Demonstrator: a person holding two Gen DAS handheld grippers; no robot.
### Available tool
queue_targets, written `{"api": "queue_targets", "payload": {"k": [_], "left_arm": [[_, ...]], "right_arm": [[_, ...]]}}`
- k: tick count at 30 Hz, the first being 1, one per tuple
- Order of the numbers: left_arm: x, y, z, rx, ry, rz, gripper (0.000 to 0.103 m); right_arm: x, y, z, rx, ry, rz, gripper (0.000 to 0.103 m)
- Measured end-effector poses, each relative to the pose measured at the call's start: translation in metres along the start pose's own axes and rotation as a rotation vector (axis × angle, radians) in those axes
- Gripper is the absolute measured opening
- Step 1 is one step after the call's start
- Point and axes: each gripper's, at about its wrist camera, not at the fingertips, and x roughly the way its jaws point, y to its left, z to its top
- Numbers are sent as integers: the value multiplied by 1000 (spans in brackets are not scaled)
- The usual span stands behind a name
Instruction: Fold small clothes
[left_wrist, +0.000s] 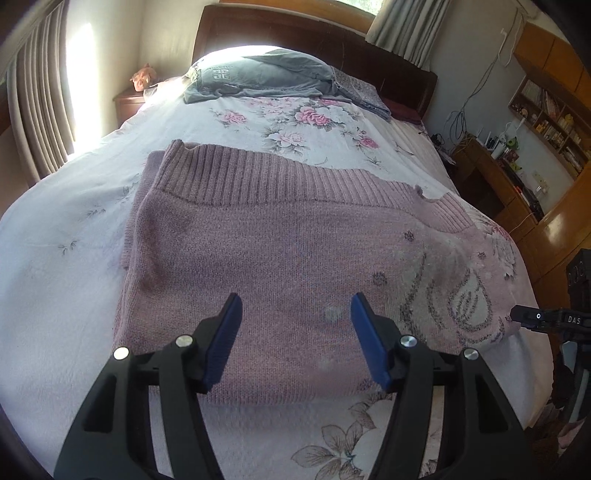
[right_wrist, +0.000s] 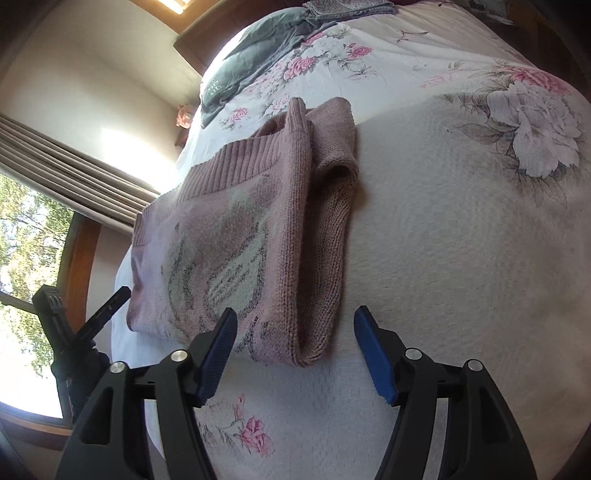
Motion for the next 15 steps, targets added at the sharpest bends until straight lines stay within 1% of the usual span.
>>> {"api": "queue_targets", "payload": {"k": [3,6,10,13,15], "left_arm": [[12,-12,9,5,23,-12,62],[27,-26,18,6,29,-24,62],[49,-42,30,11,46,-31,62],[62,-45,38,-1,46,-21,62],[70,-43,44,-17,49,-17,62]], "right_arm": [[-4,-11,3,22,-19,35,66],[-8,-21,9,38,-33,59,66],[-16,-29,24,48,-56,53,72],[-15,-34,36,58,-47,93,72],[-10,-36,43,67,-24,127,72]]}}
